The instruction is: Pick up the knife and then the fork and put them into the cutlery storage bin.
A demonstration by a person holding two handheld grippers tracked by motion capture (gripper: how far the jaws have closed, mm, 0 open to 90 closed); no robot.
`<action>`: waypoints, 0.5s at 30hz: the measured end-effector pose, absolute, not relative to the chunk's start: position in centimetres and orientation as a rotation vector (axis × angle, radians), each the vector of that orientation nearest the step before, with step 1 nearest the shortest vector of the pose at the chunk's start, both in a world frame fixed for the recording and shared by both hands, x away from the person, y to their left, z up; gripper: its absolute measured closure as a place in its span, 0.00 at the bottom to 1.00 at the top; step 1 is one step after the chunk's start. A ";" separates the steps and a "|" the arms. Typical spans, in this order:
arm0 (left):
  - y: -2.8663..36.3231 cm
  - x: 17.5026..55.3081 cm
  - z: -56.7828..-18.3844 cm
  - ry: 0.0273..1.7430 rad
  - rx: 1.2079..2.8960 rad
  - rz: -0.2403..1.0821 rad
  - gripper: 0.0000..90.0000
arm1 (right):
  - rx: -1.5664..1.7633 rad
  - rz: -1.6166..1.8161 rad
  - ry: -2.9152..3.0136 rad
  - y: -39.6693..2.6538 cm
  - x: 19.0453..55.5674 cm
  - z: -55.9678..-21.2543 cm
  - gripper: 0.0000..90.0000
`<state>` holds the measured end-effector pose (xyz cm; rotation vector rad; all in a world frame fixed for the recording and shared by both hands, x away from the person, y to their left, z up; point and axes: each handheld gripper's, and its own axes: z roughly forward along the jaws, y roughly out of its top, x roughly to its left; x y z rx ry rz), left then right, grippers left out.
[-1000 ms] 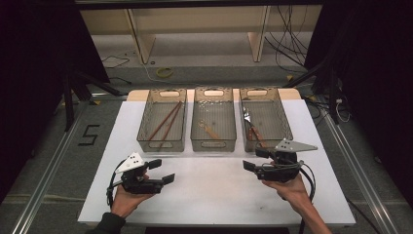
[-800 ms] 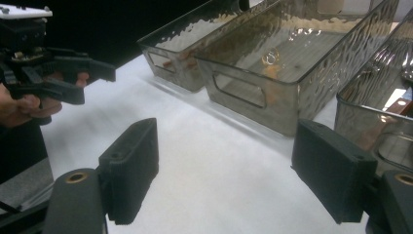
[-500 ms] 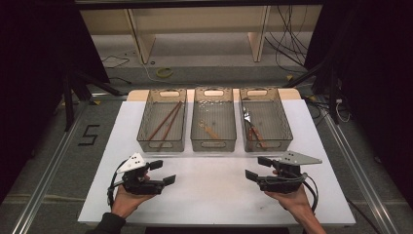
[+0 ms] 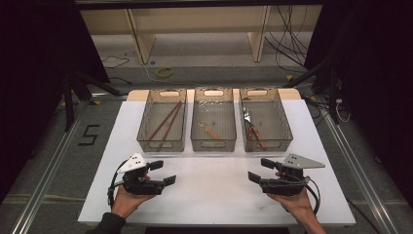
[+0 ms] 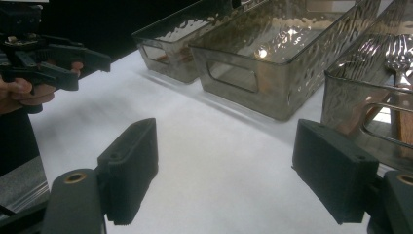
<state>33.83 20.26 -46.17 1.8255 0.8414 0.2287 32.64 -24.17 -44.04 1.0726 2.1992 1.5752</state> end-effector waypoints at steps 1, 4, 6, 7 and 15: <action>20.3 33.8 -46.2 0.841 1.826 0.229 0.21 | 1.074 1.574 2.200 -24.2 32.6 -44.0 0.28; 20.3 33.8 -46.2 0.842 1.826 0.228 0.21 | 1.073 1.570 2.201 -24.1 32.6 -44.0 0.28; 20.3 33.8 -46.2 0.841 1.826 0.228 0.21 | 1.072 1.568 2.204 -24.1 32.6 -44.0 0.28; 20.2 33.8 -46.2 0.841 1.826 0.227 0.21 | 1.073 1.567 2.205 -24.1 32.6 -44.0 0.28; 20.2 33.8 -46.2 0.841 1.827 0.227 0.21 | 1.069 1.565 2.205 -24.0 32.6 -44.1 0.28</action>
